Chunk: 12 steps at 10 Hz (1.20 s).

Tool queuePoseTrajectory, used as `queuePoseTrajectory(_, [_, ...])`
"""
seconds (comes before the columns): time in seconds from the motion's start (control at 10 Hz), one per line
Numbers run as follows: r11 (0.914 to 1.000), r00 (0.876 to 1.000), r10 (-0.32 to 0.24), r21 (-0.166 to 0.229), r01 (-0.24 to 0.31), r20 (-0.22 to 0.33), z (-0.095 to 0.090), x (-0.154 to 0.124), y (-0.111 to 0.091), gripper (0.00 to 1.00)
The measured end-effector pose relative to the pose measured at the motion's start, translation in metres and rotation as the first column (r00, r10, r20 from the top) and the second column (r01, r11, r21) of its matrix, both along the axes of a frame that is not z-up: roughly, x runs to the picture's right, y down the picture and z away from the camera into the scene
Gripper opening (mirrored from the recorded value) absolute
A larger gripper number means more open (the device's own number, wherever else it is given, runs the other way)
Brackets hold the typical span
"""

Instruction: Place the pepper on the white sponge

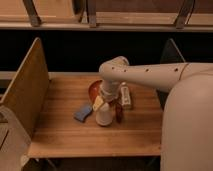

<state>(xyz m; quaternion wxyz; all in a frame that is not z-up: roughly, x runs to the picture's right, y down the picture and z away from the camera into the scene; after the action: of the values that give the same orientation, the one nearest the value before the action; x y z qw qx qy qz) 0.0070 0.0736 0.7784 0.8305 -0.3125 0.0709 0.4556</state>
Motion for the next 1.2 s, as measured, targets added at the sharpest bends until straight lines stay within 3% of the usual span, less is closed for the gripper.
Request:
queuePoseTrajectory(0.1, [0.9958, 0.996, 0.085, 0.037, -0.084, -0.037, 0.003, 0.010, -0.010, 0.80])
queuePoseTrajectory(0.2, [0.9811, 0.981, 0.178, 0.090, -0.171, -0.072, 0.005, 0.025, -0.022, 0.80])
queuePoseTrajectory(0.3, [0.9534, 0.954, 0.279, 0.150, -0.262, -0.107, 0.004, 0.044, -0.031, 0.80])
queuePoseTrajectory(0.4, [0.9183, 0.917, 0.372, 0.200, -0.341, -0.144, 0.001, 0.067, -0.035, 0.80])
queuePoseTrajectory(0.5, [0.8848, 0.878, 0.444, 0.240, -0.399, -0.179, -0.003, 0.086, -0.036, 0.80])
queuePoseTrajectory(0.6, [0.8576, 0.843, 0.497, 0.266, -0.440, -0.206, -0.005, 0.100, -0.035, 0.80])
queuePoseTrajectory(0.7, [0.8219, 0.799, 0.556, 0.298, -0.485, -0.231, -0.009, 0.116, -0.033, 0.80])
queuePoseTrajectory(0.8, [0.8030, 0.775, 0.584, 0.314, -0.507, -0.241, -0.011, 0.123, -0.032, 0.80])
queuePoseTrajectory(0.9, [0.7867, 0.755, 0.606, 0.327, -0.524, -0.249, -0.013, 0.130, -0.031, 0.80])
queuePoseTrajectory(1.0, [0.7805, 0.748, 0.615, 0.331, -0.530, -0.252, -0.013, 0.132, -0.030, 0.80])
queuePoseTrajectory(1.1, [0.7875, 0.750, 0.607, 0.326, -0.523, -0.262, -0.009, 0.133, -0.026, 0.80])
queuePoseTrajectory(1.2, [0.8031, 0.752, 0.590, 0.310, -0.509, -0.294, 0.000, 0.138, -0.016, 0.80])
